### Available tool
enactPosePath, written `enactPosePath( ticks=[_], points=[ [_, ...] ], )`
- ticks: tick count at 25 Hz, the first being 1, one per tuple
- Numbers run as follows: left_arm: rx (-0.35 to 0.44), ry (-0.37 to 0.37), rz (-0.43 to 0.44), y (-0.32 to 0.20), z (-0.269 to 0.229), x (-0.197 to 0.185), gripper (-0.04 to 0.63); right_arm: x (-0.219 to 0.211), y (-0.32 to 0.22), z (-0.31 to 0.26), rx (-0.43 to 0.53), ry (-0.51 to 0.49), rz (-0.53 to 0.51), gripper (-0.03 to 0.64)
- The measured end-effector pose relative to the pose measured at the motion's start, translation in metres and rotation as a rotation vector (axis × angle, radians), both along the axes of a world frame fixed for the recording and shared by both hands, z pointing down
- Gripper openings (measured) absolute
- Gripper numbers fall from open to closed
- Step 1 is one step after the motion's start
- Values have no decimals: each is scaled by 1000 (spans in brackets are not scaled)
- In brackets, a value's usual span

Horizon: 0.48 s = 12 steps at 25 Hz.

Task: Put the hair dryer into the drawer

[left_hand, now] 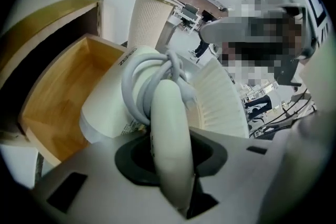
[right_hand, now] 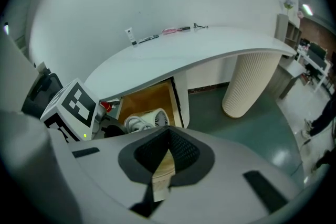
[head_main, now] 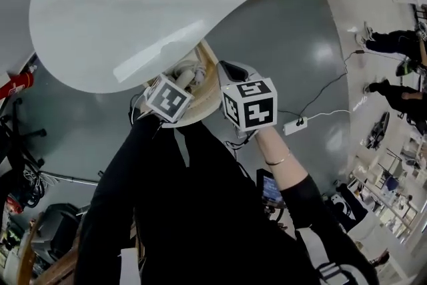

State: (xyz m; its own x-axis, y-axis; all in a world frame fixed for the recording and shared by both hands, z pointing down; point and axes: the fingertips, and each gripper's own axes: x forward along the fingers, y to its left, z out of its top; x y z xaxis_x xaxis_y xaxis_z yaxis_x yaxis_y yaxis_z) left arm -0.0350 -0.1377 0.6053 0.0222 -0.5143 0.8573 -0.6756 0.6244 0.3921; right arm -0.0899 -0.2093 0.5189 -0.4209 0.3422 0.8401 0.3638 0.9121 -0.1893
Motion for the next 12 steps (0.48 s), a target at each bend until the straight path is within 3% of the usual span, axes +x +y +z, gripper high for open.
enactPosePath(
  ticks=[12],
  points=[
    [-103, -8, 120, 4, 28, 7, 126, -3, 19, 7, -10, 18, -66, 2]
  ],
)
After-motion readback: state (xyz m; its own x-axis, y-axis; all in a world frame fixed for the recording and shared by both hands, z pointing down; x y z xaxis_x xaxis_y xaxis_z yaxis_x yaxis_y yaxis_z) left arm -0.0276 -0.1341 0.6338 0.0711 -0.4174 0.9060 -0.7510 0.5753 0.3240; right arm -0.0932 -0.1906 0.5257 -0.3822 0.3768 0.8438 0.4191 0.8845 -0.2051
